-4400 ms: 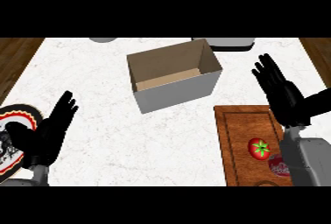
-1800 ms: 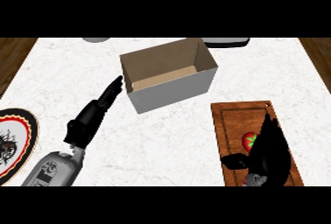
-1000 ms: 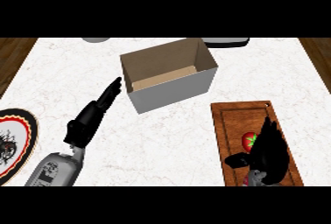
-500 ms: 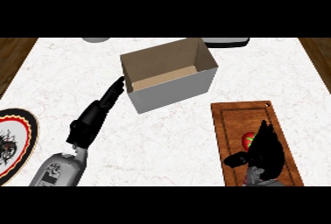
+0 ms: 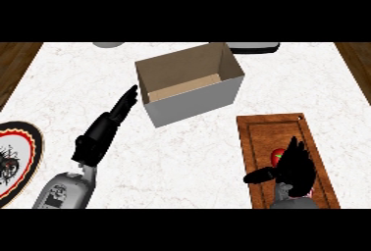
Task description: Pick the tomato from the cutting board and place it in the cardboard box
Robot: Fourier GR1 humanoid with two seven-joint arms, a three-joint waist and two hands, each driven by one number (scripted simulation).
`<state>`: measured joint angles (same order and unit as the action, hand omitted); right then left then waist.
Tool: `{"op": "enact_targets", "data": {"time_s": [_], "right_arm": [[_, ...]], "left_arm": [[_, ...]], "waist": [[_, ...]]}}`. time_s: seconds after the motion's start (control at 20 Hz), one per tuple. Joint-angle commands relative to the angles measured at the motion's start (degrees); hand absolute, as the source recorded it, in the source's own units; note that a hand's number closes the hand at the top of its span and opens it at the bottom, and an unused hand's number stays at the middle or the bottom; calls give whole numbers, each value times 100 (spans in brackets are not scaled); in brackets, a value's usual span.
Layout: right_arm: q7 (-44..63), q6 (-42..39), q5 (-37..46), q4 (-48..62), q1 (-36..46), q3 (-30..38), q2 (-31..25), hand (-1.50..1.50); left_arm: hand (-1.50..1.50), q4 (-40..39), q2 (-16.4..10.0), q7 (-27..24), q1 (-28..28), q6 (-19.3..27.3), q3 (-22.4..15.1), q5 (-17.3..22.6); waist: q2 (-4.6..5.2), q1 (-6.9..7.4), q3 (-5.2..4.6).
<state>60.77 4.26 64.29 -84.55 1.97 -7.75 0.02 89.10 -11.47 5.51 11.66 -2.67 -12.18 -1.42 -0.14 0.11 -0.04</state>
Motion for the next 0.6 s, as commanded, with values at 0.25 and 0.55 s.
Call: {"op": "enact_targets", "data": {"time_s": [0.25,0.55], "right_arm": [[-136,106,-143,446,13,350,-166,150],[-798,-194,216,328,73,-542,-119,150]], "left_arm": [[0,-12,260,258,184,-132,194,-125],[0,-174,41,-392,-212,-394,393,-82]], "waist": [[13,-12,5],[17,30,2]]}}
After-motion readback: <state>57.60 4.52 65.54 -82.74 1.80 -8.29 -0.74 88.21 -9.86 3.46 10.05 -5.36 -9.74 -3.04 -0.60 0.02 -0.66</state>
